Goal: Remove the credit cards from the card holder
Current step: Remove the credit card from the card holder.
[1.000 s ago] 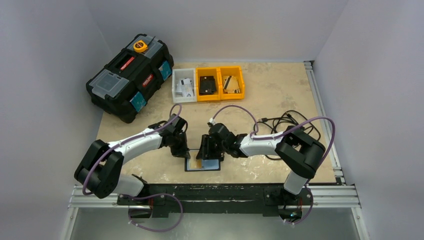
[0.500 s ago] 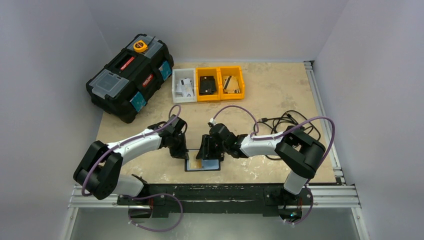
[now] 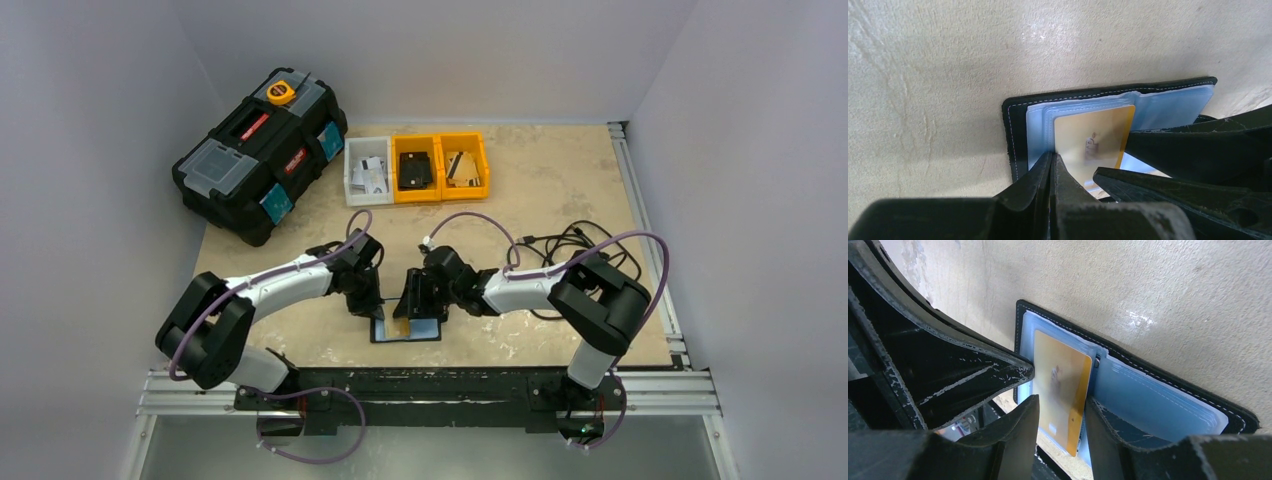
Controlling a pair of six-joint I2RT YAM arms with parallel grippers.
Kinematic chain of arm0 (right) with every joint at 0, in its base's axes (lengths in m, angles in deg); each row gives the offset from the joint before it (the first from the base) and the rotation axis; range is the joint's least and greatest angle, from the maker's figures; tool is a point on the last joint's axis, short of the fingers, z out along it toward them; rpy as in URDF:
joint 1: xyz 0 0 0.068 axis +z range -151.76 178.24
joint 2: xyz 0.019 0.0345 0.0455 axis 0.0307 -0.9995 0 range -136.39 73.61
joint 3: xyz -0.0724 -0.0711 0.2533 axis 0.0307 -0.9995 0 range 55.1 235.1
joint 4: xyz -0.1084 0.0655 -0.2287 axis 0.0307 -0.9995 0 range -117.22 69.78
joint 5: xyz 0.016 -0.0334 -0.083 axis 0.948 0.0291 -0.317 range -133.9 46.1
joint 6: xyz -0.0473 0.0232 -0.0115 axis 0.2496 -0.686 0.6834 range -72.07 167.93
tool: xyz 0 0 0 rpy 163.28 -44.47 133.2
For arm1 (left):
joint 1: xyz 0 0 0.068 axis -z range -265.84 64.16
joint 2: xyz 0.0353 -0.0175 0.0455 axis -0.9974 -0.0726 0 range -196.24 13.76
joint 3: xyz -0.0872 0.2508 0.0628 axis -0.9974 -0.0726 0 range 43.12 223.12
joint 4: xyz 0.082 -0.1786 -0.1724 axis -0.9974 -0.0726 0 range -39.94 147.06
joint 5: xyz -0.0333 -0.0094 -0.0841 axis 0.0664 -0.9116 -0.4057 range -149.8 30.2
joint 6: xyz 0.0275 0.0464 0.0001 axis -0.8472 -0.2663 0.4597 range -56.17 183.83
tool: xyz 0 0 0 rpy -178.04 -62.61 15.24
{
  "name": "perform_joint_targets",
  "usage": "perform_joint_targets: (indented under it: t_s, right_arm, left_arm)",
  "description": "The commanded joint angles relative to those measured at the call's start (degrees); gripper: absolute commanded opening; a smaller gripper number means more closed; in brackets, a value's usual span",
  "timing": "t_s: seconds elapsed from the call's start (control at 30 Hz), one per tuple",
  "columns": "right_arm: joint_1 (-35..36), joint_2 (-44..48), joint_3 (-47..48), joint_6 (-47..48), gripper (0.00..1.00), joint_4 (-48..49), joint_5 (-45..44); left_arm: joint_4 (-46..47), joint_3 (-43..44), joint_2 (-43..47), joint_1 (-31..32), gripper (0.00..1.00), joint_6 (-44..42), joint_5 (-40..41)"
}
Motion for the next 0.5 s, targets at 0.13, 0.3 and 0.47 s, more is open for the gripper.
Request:
perform_joint_targets:
  t_s: [0.13,0.3,0.47]
  right_arm:
    - [-2.54,0.89,-7.06,-1.42,0.38,8.28,3.29]
    - [-4.19,1.04,-11.64,-4.54,0.34,18.17,8.09]
    - [-5.24,0.45,-14.82,-7.88,0.31,25.9,10.89]
  left_arm:
    - [1.0,-1.6,-3.62,1.28,0.0,3.93,3.52]
    - [1.49,-1.96,-4.19,1.3,0.0,4.51,3.38]
    - [1.63,-2.12,-4.45,1.26,0.0,4.78,3.42]
